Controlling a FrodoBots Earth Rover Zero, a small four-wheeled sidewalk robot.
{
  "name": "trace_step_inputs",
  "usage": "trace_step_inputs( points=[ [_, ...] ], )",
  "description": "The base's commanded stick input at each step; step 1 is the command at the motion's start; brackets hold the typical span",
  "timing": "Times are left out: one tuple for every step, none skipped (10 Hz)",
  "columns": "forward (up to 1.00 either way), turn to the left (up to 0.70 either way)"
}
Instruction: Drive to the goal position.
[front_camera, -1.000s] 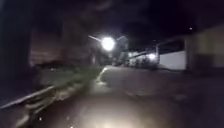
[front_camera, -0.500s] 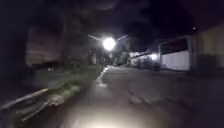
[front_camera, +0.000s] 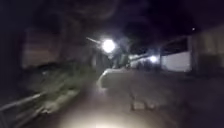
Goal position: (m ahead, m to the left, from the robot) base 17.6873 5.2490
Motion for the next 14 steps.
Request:
trace_step_inputs(
  points=[
    [0.50,0.00],
    [0.50,0.00],
    [0.50,0.00],
    [0.50,0.00],
    [0.50,0.00],
    [0.50,0.00],
    [0.50,0.00],
    [0.50,0.00],
    [0.50,0.00],
    [0.50,0.00],
    [0.50,0.00],
    [0.50,0.00],
    [0.50,0.00],
    [0.50,0.00]
  ],
)
